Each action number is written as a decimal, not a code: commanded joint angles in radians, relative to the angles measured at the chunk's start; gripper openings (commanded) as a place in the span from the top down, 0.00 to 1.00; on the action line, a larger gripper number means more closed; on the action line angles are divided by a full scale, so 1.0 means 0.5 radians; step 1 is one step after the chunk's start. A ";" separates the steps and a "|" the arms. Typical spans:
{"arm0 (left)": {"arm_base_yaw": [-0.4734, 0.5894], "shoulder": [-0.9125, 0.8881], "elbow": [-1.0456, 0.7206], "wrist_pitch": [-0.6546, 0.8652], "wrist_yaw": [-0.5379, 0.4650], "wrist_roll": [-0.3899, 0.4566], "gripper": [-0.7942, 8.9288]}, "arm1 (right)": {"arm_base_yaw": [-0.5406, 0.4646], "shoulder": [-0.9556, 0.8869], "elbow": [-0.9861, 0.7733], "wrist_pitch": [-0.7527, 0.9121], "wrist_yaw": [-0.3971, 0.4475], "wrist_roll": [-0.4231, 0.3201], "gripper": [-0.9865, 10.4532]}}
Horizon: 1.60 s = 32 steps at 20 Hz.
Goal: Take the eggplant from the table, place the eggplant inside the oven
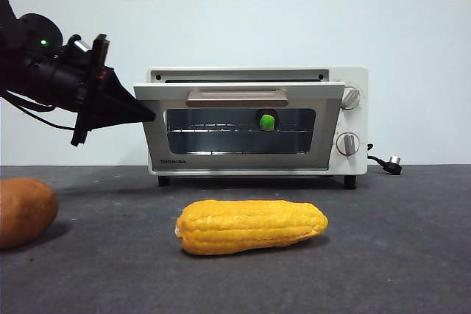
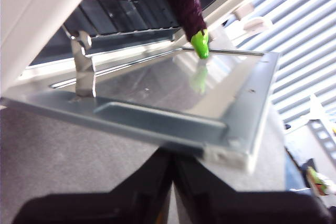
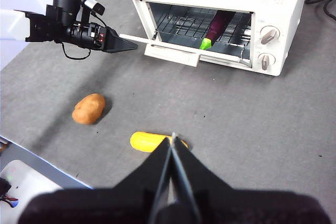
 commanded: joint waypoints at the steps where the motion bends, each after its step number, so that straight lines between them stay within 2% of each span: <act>1: -0.011 0.000 -0.002 0.030 -0.024 -0.005 0.93 | 0.002 -0.005 0.002 -0.042 0.001 0.020 0.92; 8: -0.027 0.000 -0.001 0.198 -0.174 -0.015 0.92 | 0.002 -0.005 0.002 -0.043 0.000 0.020 0.92; 16: -0.056 0.000 0.013 0.562 -0.354 -0.226 0.92 | 0.002 -0.005 0.002 -0.043 0.001 0.020 0.92; 19: -0.056 0.000 0.079 0.556 -0.429 -0.227 0.92 | 0.002 -0.005 0.002 -0.043 0.001 0.020 0.92; 30: -0.062 -0.055 0.248 0.280 -0.423 -0.217 0.92 | 0.002 -0.005 0.002 -0.043 0.000 0.017 0.92; 32: -0.063 -0.111 0.248 0.201 -0.420 -0.170 0.92 | 0.002 -0.005 0.002 -0.043 0.000 0.012 0.92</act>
